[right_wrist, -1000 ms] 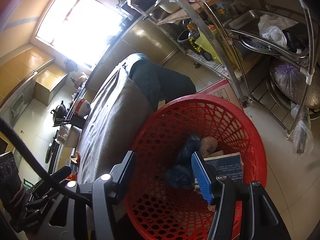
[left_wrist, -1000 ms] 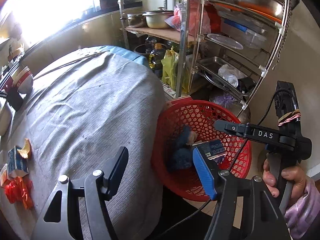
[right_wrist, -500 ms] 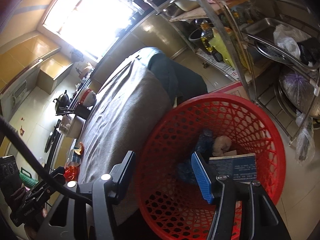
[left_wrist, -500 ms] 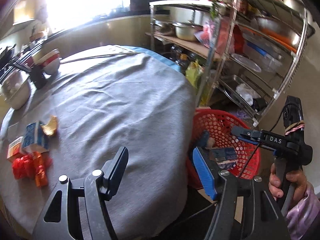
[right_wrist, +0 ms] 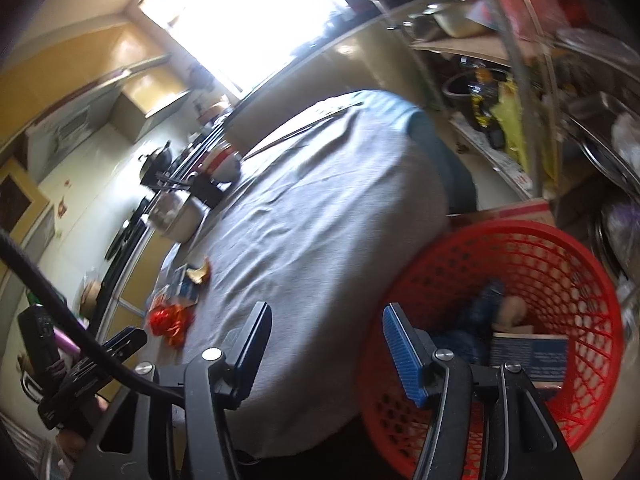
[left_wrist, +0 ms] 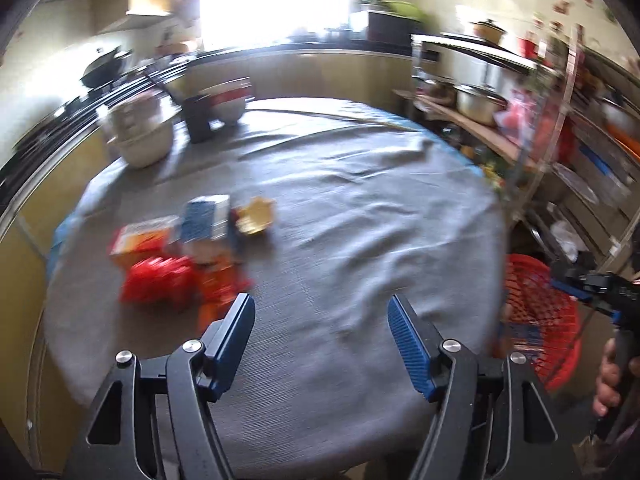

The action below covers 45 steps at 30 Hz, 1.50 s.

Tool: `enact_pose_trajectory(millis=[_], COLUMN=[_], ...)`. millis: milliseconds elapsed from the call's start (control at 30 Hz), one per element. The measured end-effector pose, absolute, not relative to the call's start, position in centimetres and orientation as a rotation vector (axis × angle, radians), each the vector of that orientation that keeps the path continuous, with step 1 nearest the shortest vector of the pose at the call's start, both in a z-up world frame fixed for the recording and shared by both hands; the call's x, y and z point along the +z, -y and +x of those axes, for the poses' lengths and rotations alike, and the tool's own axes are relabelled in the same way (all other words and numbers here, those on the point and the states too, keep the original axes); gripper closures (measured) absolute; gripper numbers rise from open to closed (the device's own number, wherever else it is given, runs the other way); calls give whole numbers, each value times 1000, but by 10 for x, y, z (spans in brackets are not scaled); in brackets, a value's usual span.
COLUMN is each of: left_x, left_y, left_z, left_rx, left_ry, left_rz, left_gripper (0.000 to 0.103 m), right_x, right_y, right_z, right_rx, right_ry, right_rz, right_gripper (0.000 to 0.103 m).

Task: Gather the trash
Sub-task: 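Bring both open tools back to the remaining trash on the table, then lower left tool around the red plastic bag while right tool approaches blue box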

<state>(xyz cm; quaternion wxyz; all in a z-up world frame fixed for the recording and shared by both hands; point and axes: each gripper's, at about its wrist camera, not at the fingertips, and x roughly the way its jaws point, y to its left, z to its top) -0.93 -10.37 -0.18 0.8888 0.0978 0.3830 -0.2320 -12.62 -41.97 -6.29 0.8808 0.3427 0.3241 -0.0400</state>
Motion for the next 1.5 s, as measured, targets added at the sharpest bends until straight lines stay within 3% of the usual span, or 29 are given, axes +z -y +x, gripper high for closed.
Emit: enact_pose_trajectory(millis=[600,933,1133,1500], left_x=[-25,-39,-46,-51], left_y=[-54,-79,-91,-103], left_z=[35,44,47,53], left_rx=[-195,-163,-148,-127], left_ry=[-854,-890,-911,-941], left_rz=[-73,-120,-140,-143], left_gripper=[33,33,33,33], right_x=[-37,-49,-60,-77], right_y=[260,186,165,149], right_z=[-12,35,58,81], right_rx=[230,301,305,294], right_ry=[-787,-863,-902,-962], right_rz=[477,381,373,400], right_gripper=[40,42,54,55])
